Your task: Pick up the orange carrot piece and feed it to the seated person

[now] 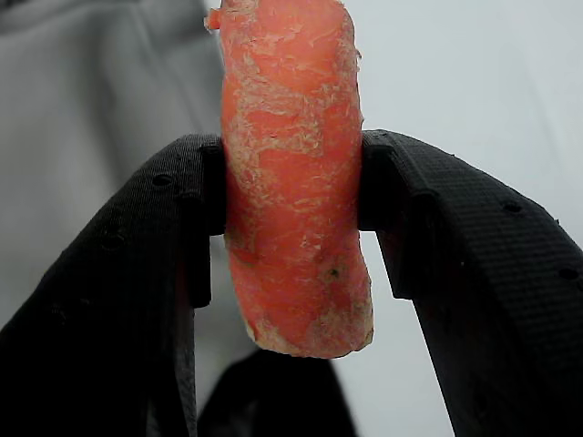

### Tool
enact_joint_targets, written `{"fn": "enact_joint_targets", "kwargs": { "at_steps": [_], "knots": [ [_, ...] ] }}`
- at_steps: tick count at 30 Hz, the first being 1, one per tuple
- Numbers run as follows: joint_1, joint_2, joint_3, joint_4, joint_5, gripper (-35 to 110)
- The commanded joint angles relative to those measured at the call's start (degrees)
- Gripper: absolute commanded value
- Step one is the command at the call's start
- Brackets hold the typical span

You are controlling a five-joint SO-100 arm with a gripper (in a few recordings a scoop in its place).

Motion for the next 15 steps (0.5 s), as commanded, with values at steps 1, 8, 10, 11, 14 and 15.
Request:
{"fn": "enact_joint_targets", "kwargs": {
  "at_steps": [1, 8, 10, 11, 14, 15],
  "knots": [
    [-0.9, 4.5, -4.4, -4.0, 6.3, -1],
    [-4.6, 7.8, -4.4, -15.0, 18.5, -1],
    [-6.2, 8.6, -4.4, -19.2, 22.1, -1],
    [-7.1, 9.0, -4.3, -21.2, 23.5, -1],
    [-9.1, 9.5, -4.3, -26.6, 27.5, -1],
    [-9.5, 9.6, -4.3, -28.2, 28.6, -1]
  ]
}}
